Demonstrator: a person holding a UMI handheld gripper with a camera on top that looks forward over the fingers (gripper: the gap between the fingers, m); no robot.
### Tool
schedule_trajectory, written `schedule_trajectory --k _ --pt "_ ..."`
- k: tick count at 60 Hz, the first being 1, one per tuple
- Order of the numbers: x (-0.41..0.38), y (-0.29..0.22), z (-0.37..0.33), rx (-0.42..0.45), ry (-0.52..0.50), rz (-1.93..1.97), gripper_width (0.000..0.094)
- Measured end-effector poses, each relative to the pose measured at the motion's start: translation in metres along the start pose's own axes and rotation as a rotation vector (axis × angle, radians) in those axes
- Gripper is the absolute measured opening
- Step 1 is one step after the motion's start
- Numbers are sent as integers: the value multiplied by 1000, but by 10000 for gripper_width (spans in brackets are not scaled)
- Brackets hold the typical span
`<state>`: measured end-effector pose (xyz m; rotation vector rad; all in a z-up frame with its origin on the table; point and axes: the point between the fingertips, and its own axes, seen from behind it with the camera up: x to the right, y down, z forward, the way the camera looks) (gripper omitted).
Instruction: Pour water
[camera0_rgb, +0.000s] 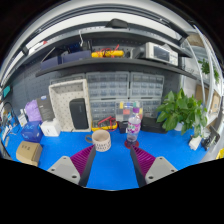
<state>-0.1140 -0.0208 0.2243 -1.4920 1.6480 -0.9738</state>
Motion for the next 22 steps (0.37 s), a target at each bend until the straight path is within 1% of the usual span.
schedule_trajectory --k 4,12,22 --pt "-6 -9 -16 21 4 7 692" --pt "-17 -16 -38 26 3 -14 693" --pt "-22 -15 -54 18 10 -20 691"
